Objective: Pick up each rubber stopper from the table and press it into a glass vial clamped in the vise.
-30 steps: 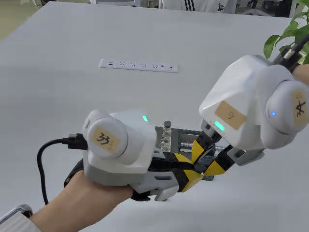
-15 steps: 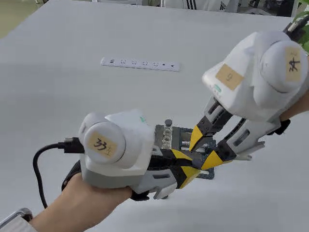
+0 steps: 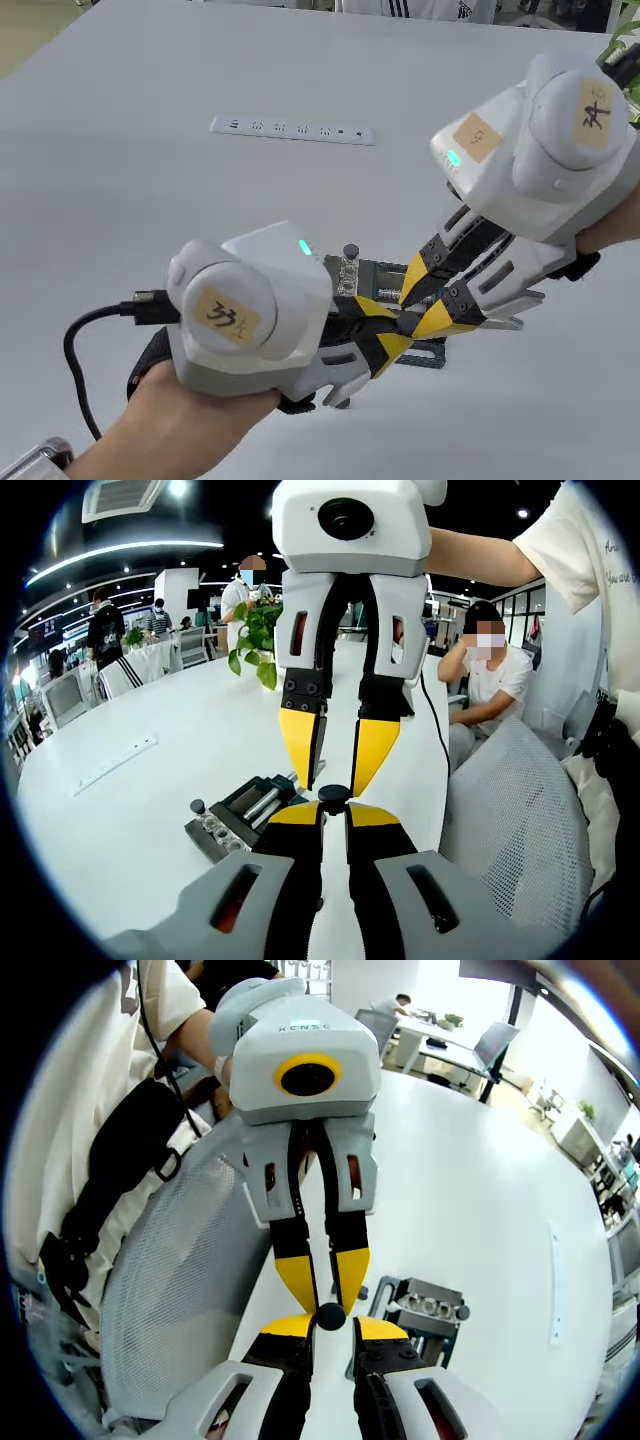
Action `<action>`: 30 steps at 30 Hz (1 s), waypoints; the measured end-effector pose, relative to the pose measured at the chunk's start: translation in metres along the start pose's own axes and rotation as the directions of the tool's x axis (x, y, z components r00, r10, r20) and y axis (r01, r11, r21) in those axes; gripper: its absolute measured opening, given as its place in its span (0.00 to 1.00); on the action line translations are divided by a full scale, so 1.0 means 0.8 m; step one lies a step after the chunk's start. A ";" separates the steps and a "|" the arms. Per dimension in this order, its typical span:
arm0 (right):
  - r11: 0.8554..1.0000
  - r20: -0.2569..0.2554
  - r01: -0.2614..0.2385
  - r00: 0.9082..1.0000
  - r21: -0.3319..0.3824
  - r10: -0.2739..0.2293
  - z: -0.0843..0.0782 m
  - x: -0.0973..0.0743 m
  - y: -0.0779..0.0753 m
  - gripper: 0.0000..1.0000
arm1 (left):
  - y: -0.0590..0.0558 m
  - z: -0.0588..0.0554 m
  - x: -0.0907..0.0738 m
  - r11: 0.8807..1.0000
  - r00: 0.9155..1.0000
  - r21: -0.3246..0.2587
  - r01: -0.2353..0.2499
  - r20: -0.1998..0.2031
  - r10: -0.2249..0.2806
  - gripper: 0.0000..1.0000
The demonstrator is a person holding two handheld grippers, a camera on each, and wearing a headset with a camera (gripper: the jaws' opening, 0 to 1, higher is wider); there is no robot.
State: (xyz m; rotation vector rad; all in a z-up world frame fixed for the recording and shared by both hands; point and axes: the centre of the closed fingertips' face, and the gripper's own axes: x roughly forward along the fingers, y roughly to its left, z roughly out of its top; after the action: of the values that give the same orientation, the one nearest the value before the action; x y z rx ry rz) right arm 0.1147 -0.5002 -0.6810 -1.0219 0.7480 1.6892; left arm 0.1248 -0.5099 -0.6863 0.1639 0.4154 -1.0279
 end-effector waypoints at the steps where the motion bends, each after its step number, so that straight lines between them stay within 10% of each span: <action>1: 1.000 -0.004 -0.005 1.000 -0.001 0.005 0.000 0.000 0.001 0.09 | 0.000 0.000 -0.001 1.000 1.000 0.002 -0.001 0.001 0.001 0.05; 30: 0.997 -0.056 -0.050 0.997 -0.058 0.047 -0.005 0.009 0.013 0.07 | -0.009 -0.008 0.000 0.999 0.999 0.045 0.031 -0.042 -0.029 0.05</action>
State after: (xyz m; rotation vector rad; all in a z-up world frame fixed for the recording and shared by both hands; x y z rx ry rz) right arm 0.1047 -0.5038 -0.6888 -1.1031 0.7679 1.7394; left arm 0.1169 -0.5115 -0.6912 0.2203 0.4330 -1.0658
